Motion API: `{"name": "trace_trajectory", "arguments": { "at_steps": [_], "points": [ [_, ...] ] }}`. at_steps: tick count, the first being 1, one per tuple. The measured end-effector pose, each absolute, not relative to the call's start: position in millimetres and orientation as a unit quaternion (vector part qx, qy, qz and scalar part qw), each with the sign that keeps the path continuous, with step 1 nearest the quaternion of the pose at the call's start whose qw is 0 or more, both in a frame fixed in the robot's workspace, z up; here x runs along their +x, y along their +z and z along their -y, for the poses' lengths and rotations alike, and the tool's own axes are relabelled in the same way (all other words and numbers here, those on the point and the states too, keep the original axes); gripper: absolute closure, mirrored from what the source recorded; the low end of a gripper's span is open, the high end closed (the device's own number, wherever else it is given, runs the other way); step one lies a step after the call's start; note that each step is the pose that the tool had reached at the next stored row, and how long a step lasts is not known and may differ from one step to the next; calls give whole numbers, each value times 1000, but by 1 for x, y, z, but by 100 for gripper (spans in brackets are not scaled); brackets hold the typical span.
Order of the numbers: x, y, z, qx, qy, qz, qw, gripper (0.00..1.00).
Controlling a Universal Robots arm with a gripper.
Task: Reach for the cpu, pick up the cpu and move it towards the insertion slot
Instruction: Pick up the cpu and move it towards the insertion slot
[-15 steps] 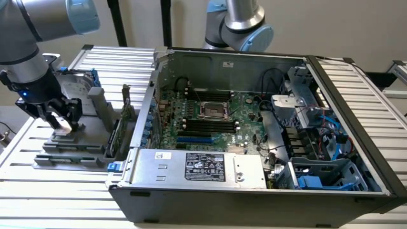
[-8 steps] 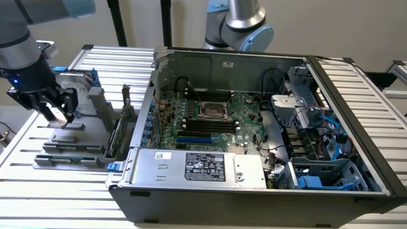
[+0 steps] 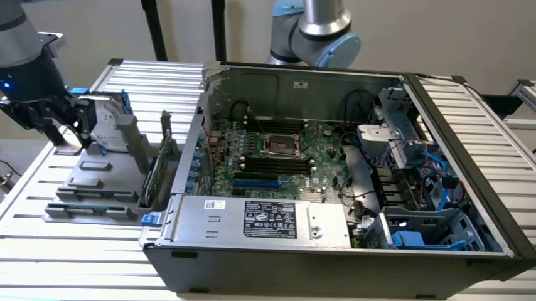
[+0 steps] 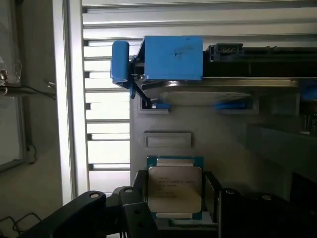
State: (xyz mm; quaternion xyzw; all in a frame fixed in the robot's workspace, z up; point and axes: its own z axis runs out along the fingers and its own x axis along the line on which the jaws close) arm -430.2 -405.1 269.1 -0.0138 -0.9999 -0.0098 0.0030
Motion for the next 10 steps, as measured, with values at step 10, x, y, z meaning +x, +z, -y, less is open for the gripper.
{"name": "trace_trajectory", "arguments": {
  "at_steps": [10],
  "points": [
    [-410, 315, 405, -13, -11, 1000, 3, 45]
  ]
}}
